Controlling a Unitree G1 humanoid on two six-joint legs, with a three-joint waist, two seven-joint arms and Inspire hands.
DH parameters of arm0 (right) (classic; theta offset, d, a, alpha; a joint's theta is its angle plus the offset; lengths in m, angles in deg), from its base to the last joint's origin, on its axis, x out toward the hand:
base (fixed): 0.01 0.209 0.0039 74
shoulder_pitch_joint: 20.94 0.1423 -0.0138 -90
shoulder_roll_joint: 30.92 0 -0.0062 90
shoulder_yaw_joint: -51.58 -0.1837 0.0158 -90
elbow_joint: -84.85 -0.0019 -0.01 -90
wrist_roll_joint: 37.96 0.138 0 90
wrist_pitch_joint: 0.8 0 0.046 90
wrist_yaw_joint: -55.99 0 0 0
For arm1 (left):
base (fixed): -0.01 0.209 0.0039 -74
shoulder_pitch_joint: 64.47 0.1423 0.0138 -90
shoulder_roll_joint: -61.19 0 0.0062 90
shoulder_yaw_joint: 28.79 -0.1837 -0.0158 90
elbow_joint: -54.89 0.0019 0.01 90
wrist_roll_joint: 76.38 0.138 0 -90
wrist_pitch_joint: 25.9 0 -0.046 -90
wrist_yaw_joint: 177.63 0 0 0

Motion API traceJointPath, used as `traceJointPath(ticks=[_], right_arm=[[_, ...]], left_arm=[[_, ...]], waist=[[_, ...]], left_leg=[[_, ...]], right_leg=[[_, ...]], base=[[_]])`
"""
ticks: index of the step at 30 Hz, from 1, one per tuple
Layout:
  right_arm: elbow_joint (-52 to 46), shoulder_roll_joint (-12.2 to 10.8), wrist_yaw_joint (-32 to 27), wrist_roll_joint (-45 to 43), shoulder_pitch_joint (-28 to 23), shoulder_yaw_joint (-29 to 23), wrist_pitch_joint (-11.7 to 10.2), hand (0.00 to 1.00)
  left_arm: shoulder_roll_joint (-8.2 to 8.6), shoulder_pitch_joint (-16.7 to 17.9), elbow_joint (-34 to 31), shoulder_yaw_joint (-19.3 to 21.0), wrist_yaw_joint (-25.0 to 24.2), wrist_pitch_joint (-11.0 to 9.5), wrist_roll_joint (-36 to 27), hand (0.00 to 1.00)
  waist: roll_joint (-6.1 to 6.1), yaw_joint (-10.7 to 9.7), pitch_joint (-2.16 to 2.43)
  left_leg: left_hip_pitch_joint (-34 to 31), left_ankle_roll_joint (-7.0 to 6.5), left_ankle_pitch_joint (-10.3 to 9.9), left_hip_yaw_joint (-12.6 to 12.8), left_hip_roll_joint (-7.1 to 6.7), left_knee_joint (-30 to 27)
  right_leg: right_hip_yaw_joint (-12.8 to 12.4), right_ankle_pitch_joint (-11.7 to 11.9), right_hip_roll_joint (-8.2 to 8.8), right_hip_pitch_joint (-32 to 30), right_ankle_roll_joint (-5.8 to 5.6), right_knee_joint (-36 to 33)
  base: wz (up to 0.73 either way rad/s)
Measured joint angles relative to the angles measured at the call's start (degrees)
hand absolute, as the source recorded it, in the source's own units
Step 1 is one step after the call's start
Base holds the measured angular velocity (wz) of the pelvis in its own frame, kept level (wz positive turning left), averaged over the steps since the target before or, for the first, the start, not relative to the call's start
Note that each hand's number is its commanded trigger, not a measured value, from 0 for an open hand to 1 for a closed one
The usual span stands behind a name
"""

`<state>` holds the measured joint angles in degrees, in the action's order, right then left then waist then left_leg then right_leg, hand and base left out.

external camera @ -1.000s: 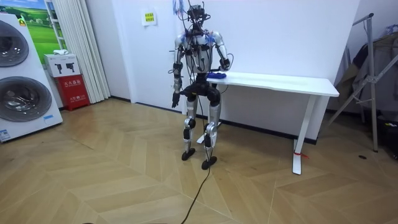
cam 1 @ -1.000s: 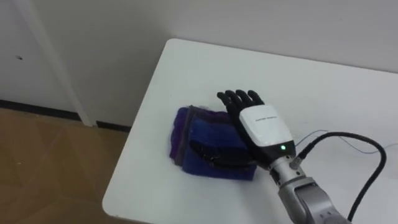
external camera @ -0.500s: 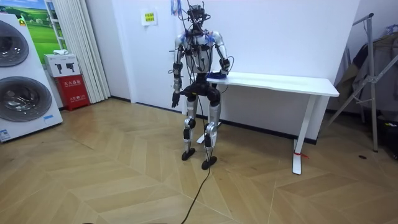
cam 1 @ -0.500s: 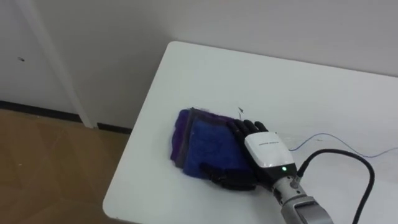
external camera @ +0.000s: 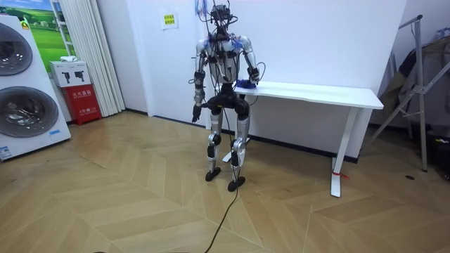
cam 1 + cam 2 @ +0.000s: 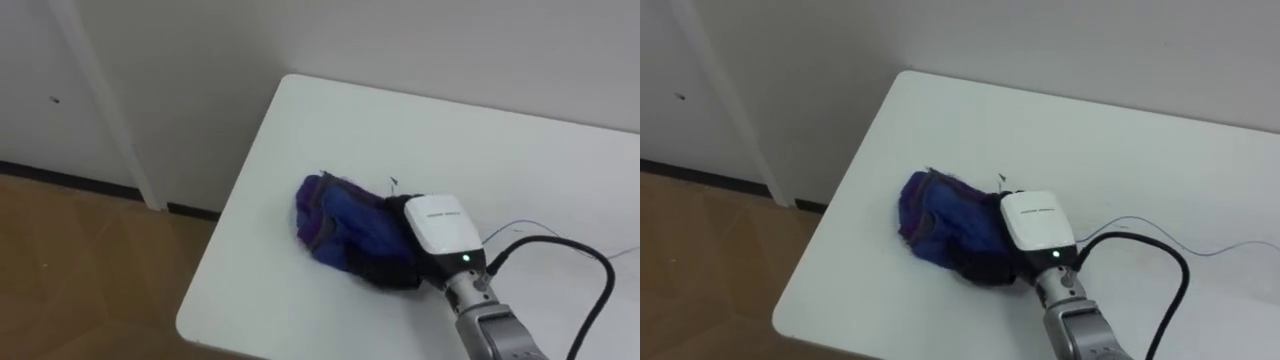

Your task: Wipe table

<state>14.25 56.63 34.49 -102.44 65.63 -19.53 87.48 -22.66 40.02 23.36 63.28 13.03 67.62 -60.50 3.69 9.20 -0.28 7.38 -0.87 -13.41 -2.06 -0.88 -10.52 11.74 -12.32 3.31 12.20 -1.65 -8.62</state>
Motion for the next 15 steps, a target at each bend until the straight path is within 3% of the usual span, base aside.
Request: traceJointPath(ticks=[9, 15], right_arm=[[0.6, -0.1, -3.4, 1.8, -0.5, -0.2, -0.2, 1.0], [1.7, -0.5, -2.6, 6.1, 0.3, -0.1, 0.7, 1.0]], left_arm=[[-0.01, 0.8, -2.5, 0.1, 0.2, 1.0, 0.1, 0.0], [0.1, 0.3, -2.6, 0.1, 0.4, 1.3, 0.1, 0.0]], waist=[[-0.03, -1.1, 0.3], [-0.39, -0.6, 0.36]], left_leg=[[-0.7, -0.18, 0.1, -1.1, -0.56, -1.1], [0.1, -0.29, 0.2, -1.1, -0.74, -0.9]], right_leg=[[1.2, 0.0, 0.44, 0.2, -0.01, 0.0], [1.0, 0.1, 0.56, 1.0, -0.14, 0.0]], base=[[0.08], [0.01]])
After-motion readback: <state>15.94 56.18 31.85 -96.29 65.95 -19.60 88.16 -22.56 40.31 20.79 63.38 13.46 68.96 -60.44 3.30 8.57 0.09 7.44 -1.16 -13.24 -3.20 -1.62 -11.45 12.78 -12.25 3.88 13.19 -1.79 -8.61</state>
